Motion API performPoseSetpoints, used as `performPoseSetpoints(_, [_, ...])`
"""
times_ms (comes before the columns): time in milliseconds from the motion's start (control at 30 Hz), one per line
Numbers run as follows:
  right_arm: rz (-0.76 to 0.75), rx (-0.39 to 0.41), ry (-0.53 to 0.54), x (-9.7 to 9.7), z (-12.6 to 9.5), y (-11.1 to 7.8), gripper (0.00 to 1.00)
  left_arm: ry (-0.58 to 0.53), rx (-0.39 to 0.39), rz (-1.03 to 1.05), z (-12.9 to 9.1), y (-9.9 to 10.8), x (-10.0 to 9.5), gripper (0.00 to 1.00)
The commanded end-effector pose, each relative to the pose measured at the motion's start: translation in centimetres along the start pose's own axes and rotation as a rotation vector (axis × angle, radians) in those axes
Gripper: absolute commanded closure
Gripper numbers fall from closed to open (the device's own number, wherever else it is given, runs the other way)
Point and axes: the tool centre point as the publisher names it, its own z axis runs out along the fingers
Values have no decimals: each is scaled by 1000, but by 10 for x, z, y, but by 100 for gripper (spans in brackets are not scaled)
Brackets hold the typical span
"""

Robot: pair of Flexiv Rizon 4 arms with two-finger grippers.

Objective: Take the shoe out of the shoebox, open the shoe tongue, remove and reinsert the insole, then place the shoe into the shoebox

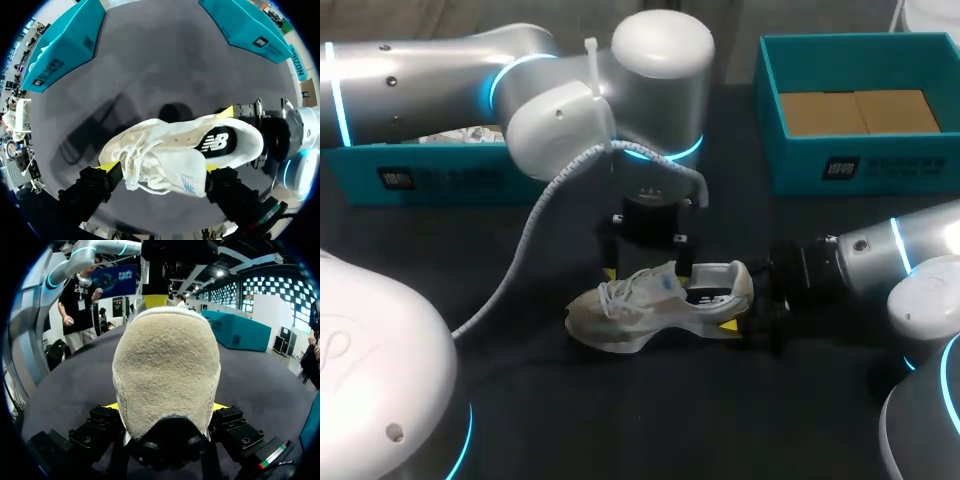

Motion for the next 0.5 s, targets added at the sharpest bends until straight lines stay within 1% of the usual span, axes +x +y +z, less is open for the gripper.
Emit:
performPoseSetpoints(33, [0, 2, -1, 0, 1, 1, 100, 24, -12, 8, -3, 4, -7, 60])
performPoseSetpoints(67, [0, 2, -1, 0, 1, 1, 100, 33, -22, 11, -3, 5, -7, 64])
performPoseSetpoints(100, [0, 2, -1, 0, 1, 1, 100, 46, -37, 13, -2, 6, -8, 73])
performPoseSetpoints(133, [0, 2, -1, 0, 1, 1, 100, 56, -48, 13, -2, 7, -8, 85])
performPoseSetpoints(167, [0, 2, -1, 0, 1, 1, 100, 59, -49, 12, -1, 7, -9, 100])
performPoseSetpoints(333, [0, 2, -1, 0, 1, 1, 100, 105, -81, 33, -2, 11, -12, 100])
performPoseSetpoints(500, [0, 2, -1, 0, 1, 1, 100, 162, -100, 63, -8, 10, -22, 100])
